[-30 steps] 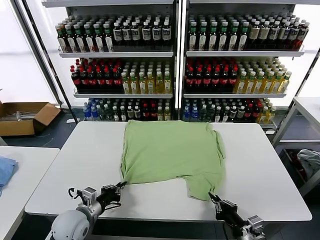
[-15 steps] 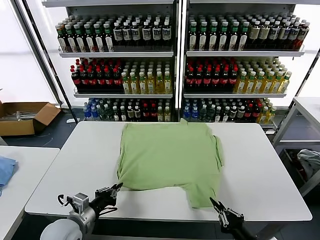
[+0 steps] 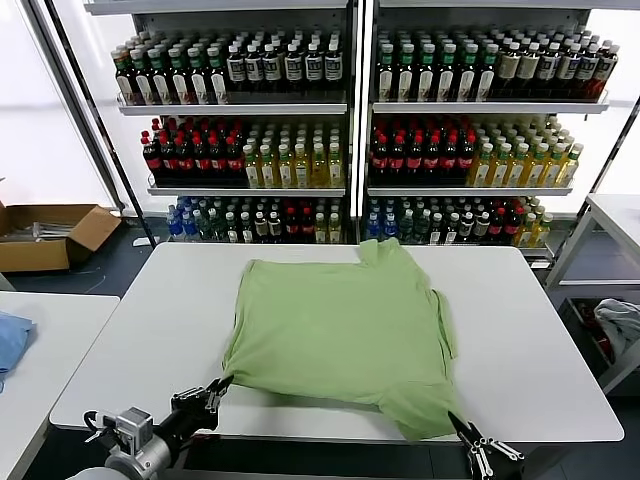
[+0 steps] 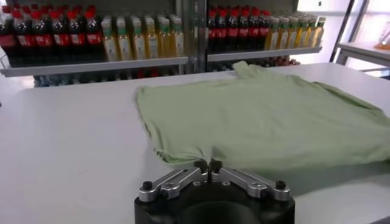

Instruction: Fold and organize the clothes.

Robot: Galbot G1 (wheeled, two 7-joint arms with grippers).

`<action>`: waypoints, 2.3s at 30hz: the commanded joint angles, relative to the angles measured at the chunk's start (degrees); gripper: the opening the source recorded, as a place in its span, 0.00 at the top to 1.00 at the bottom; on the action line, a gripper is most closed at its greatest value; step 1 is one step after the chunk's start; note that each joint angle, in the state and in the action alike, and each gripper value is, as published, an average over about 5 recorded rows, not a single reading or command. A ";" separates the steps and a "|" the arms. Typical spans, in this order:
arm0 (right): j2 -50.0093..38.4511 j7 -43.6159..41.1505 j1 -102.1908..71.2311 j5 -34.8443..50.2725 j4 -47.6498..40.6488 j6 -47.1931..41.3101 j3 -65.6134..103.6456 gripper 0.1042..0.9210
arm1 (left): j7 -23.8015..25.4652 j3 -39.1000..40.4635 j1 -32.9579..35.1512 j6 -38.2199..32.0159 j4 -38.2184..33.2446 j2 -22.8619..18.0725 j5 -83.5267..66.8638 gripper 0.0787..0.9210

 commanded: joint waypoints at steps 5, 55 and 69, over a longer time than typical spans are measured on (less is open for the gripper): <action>-5.30 9.85 27.94 3.49 -12.85 -3.12 -8.74 1.00 | 0.38 2.51 -12.61 -0.03 5.62 1.31 -3.69 0.99; -5.83 23.63 25.76 -11.78 -17.02 -20.76 -16.23 0.25 | -1.74 12.12 -22.96 -0.02 25.25 -2.28 0.14 0.15; -6.09 23.42 27.60 -9.88 -17.80 -21.26 -18.00 0.77 | -1.24 13.08 -23.93 -0.02 27.39 -1.85 -1.85 0.62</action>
